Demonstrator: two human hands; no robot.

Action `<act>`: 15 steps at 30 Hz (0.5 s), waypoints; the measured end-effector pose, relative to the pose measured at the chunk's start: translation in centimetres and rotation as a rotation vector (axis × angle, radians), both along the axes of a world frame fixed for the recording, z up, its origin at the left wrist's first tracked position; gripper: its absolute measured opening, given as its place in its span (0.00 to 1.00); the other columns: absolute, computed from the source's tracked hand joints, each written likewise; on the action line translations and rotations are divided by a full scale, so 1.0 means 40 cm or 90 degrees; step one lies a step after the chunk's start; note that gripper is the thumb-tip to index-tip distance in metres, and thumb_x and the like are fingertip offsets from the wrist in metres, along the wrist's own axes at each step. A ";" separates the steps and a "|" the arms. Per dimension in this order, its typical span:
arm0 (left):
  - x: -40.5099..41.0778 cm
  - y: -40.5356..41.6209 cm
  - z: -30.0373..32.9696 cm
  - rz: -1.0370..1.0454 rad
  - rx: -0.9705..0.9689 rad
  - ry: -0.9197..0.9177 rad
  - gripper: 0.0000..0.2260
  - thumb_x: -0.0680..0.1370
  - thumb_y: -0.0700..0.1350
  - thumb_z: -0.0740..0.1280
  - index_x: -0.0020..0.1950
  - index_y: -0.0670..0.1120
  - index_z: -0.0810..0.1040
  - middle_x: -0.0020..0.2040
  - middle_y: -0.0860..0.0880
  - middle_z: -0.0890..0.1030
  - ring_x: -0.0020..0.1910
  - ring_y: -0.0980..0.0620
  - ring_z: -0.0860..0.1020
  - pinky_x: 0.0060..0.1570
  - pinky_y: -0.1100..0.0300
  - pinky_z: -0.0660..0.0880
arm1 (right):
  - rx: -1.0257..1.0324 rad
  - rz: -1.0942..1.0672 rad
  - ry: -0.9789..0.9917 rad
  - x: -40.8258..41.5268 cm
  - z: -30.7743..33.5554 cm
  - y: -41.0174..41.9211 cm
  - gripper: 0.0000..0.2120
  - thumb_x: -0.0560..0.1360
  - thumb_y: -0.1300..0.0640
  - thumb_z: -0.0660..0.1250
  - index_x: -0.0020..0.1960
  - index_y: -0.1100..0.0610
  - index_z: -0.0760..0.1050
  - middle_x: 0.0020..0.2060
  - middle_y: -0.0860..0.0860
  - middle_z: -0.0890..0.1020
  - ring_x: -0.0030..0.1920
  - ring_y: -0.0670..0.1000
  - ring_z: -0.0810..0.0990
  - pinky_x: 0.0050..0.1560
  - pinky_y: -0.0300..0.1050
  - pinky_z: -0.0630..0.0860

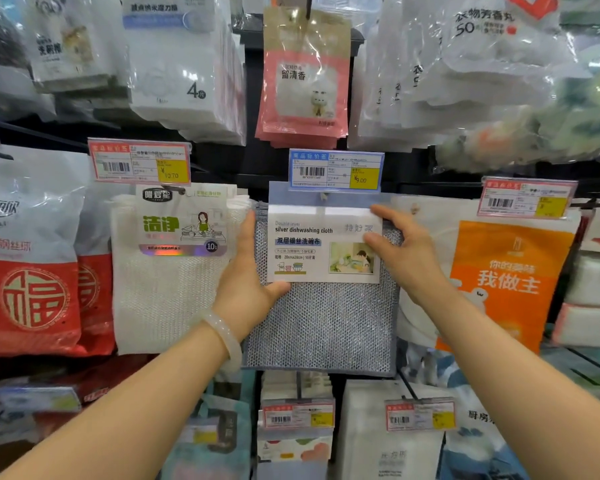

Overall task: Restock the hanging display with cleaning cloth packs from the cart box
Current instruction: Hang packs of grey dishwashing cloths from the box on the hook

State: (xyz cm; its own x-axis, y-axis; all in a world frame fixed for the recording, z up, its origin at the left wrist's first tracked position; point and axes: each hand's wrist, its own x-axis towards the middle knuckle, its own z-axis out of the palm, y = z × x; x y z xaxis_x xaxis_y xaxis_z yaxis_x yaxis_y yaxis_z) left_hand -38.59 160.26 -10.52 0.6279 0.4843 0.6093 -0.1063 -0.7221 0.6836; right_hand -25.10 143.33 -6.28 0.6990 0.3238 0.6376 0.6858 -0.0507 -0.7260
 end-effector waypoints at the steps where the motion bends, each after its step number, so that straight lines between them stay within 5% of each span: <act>1: 0.009 0.001 0.003 0.014 0.007 0.002 0.51 0.66 0.38 0.76 0.76 0.57 0.44 0.65 0.54 0.71 0.54 0.59 0.69 0.55 0.62 0.64 | -0.020 -0.015 -0.004 0.004 0.002 0.006 0.21 0.73 0.62 0.68 0.65 0.52 0.72 0.62 0.53 0.74 0.62 0.51 0.73 0.65 0.52 0.72; 6: 0.044 0.008 -0.005 0.052 0.005 -0.004 0.51 0.67 0.37 0.75 0.76 0.56 0.42 0.64 0.47 0.75 0.61 0.46 0.74 0.58 0.56 0.67 | -0.114 -0.060 -0.014 0.012 0.004 0.016 0.25 0.75 0.60 0.67 0.70 0.49 0.66 0.66 0.56 0.68 0.66 0.53 0.68 0.64 0.40 0.63; 9: 0.045 0.004 -0.013 0.075 -0.001 -0.010 0.52 0.67 0.38 0.76 0.75 0.59 0.41 0.65 0.46 0.71 0.63 0.47 0.72 0.60 0.55 0.66 | -0.174 -0.087 -0.037 -0.002 -0.019 0.012 0.30 0.75 0.57 0.67 0.73 0.46 0.60 0.73 0.56 0.57 0.73 0.55 0.58 0.68 0.43 0.58; 12: 0.030 -0.010 -0.035 0.184 0.137 -0.004 0.55 0.64 0.45 0.78 0.74 0.60 0.39 0.71 0.43 0.58 0.68 0.43 0.62 0.68 0.50 0.58 | -0.179 -0.171 -0.181 -0.043 -0.069 0.006 0.33 0.74 0.57 0.68 0.75 0.50 0.57 0.76 0.58 0.45 0.76 0.55 0.45 0.73 0.47 0.47; 15: 0.028 -0.016 -0.050 0.227 0.312 0.064 0.59 0.63 0.54 0.77 0.68 0.65 0.27 0.74 0.48 0.32 0.74 0.46 0.35 0.72 0.46 0.42 | -0.260 -0.249 -0.393 -0.066 -0.112 0.024 0.36 0.71 0.56 0.71 0.75 0.52 0.58 0.76 0.61 0.46 0.76 0.60 0.41 0.74 0.58 0.46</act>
State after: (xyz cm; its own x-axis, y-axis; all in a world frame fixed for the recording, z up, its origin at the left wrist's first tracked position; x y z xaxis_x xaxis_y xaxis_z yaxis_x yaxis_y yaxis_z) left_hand -37.48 159.61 -12.53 0.5452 0.3535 0.7601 0.2475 -0.9342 0.2570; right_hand -27.73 144.28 -10.77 0.3725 0.4192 0.8279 0.8321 -0.5459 -0.0980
